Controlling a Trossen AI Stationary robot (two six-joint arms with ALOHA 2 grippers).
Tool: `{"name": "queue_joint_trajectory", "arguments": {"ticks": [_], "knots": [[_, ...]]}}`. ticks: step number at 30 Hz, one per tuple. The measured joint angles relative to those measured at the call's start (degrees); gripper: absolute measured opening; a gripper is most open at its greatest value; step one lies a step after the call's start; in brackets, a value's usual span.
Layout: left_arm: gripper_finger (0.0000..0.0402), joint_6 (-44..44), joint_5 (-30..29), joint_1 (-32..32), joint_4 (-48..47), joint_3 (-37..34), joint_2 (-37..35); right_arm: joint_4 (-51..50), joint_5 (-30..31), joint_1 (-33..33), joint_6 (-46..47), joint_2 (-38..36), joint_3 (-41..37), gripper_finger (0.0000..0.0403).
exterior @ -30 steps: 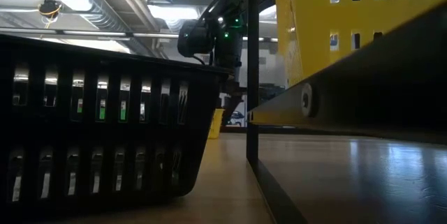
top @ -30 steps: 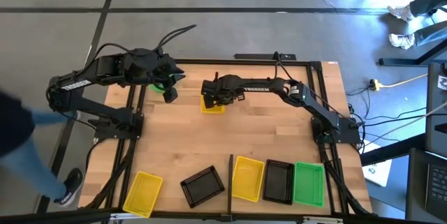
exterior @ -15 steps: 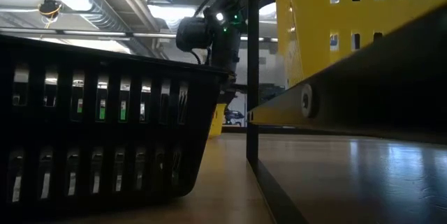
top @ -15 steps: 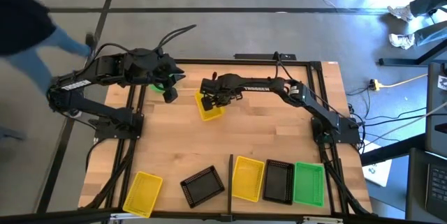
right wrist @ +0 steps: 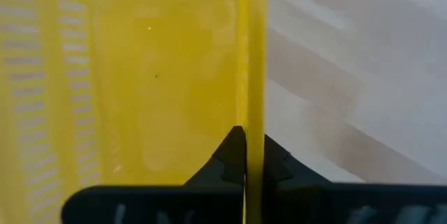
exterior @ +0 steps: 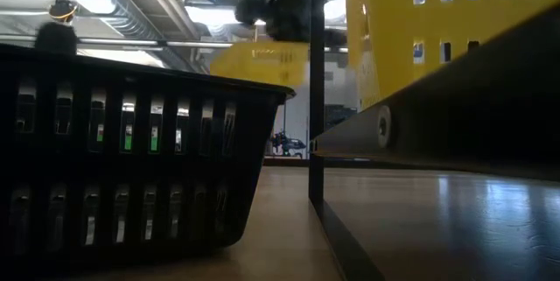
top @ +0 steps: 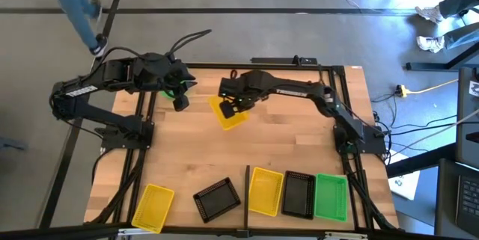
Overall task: Stack baskets on shelf by color
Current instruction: Stack the top yellow bin on top of the yellow bin on the shelf
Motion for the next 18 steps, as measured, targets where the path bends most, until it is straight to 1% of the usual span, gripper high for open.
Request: {"name": "queue_joint_trajectory", "arguments": {"ticks": [5,11,15,18], "knots": [[0.0064,1.0,0.0,0.0,0.2,0.1,-1.0,-10.6,6.4,3.0,2.8,-4.0,2.8,0.0],[0.0064,1.0,0.0,0.0,1.1,0.1,-1.1,-10.4,12.1,6.0,2.8,-11.6,2.7,0.0],[0.0064,1.0,0.0,0.0,1.2,0.1,-0.9,-10.3,12.6,8.3,2.0,-16.8,2.2,0.0],[0.0064,4.4,0.1,0.0,1.2,0.1,-0.2,-10.3,11.4,10.2,0.7,-20.5,2.2,0.0]]}}
